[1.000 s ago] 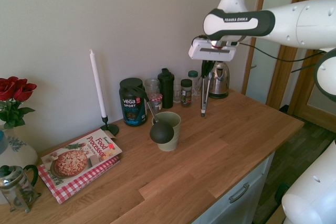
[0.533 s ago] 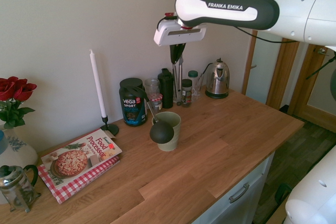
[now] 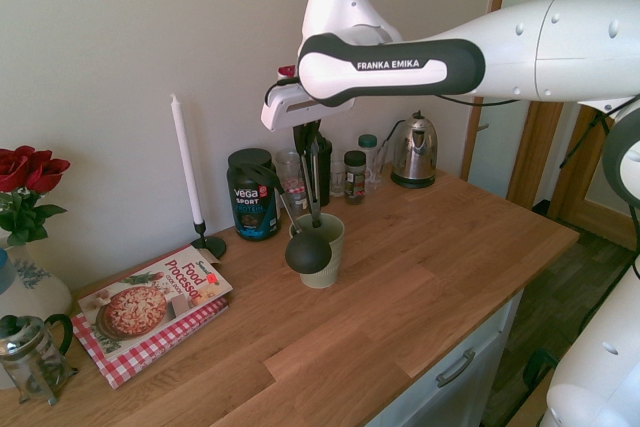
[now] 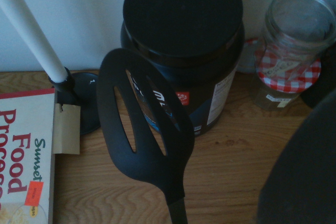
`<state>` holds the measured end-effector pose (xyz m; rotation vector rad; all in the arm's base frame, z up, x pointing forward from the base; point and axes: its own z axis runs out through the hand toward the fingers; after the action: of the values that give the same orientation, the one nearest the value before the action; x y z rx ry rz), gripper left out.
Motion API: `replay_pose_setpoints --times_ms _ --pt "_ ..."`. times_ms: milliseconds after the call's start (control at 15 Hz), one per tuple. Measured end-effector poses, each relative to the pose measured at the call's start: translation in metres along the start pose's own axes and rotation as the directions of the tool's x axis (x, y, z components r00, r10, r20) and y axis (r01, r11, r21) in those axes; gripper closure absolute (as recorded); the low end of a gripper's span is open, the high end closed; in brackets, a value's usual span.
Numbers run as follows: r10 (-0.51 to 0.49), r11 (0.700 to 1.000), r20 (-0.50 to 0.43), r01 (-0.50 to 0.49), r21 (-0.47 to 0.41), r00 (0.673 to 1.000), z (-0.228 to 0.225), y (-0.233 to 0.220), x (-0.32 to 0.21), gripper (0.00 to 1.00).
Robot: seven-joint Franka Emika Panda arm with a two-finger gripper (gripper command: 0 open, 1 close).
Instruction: Put the tongs back in the holder
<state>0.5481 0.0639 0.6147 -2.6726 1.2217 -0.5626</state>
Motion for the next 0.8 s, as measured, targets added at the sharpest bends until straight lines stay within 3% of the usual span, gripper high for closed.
replay_pose_setpoints --times_ms 133,200,800 --pt "0.010 1.000 0.020 -0.010 -0.013 1.000 0.021 0.007 -0.007 1.00" --pt "0.016 1.000 0.033 -0.015 -0.021 0.999 0.030 0.011 -0.010 0.00" --pt "-0.001 0.999 0.089 0.006 -0.053 0.996 0.063 0.031 -0.023 0.00"
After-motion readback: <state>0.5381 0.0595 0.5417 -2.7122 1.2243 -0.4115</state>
